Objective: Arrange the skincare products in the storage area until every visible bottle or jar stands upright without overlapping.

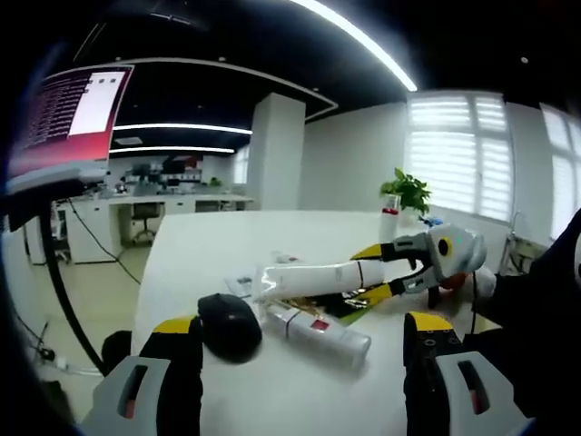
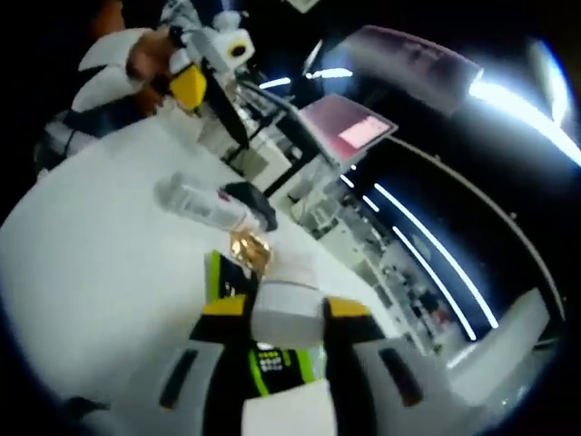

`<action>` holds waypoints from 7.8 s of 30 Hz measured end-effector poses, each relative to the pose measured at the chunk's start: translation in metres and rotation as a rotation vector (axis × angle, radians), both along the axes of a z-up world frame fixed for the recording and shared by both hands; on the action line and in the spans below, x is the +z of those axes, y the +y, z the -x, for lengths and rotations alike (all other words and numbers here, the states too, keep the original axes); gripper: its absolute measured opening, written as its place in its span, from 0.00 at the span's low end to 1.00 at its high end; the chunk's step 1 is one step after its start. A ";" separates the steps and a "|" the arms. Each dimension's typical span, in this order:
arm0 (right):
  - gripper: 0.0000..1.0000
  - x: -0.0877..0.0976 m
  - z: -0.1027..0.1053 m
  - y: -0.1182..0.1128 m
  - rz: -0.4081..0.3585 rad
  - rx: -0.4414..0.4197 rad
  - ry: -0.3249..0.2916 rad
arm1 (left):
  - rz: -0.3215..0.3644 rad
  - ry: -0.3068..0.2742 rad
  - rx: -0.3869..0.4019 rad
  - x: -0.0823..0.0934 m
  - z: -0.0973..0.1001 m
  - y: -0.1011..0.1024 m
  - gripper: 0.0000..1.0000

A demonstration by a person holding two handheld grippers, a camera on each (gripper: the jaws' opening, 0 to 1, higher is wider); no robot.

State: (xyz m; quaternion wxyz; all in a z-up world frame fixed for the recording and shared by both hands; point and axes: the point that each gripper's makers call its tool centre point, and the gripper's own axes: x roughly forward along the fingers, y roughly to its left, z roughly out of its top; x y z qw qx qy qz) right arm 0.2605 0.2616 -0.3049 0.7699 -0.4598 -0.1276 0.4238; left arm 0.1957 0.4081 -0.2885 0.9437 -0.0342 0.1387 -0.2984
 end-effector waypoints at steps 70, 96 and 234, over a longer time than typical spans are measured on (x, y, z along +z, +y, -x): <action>0.28 0.026 0.022 0.007 0.293 0.037 -0.632 | 0.088 -0.043 -0.052 0.009 -0.006 -0.023 0.95; 0.28 0.040 0.040 0.018 0.202 0.074 -0.649 | 0.404 -0.084 -0.230 0.048 0.005 -0.075 0.99; 0.29 0.109 0.105 0.020 -0.233 0.252 -0.666 | 1.090 -0.076 -0.390 0.091 0.019 -0.084 0.21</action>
